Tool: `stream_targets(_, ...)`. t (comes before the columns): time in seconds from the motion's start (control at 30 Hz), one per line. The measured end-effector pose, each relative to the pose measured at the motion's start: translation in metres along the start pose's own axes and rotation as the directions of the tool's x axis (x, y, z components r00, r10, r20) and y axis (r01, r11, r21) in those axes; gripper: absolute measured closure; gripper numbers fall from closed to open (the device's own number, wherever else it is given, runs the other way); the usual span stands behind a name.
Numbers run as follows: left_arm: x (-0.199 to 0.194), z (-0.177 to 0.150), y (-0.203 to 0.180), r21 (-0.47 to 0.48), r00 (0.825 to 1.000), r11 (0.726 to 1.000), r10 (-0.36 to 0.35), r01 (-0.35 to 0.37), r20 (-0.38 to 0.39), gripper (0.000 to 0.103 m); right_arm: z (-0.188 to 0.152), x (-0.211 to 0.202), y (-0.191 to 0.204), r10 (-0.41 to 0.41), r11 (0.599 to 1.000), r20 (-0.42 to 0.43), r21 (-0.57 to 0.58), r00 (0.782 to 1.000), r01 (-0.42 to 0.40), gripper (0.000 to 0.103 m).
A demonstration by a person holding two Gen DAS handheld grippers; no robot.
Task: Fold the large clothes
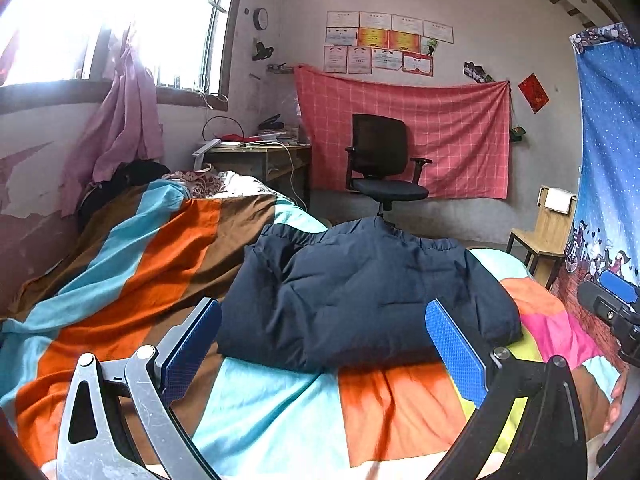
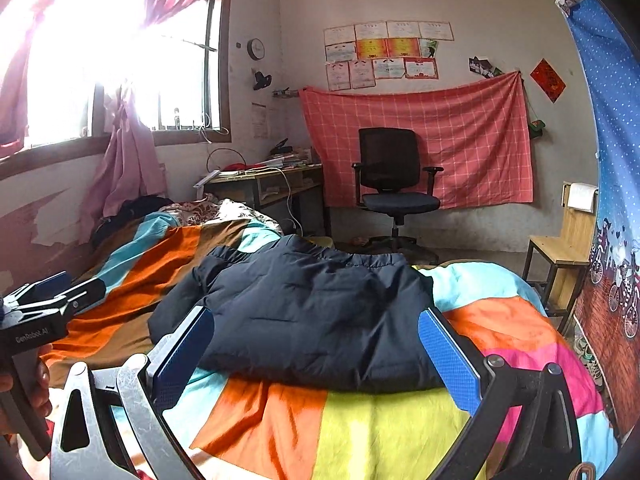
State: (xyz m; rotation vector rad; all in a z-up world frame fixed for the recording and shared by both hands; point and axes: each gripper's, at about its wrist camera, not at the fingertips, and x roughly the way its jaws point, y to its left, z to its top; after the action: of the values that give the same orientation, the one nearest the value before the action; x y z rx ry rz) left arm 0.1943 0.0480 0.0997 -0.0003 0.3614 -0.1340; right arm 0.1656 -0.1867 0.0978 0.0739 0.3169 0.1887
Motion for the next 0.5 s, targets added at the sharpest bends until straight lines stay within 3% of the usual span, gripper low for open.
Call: stream_targets(0.5, -0.013, -0.032, 0.004, -0.059, 1.000, 0.998, 0.011, -0.013, -0.023, 0.003, -0.022, -0.018, 0.007, -0.026, 1.000, 0.026, -0.013, 0.999, 0.027, 0.000)
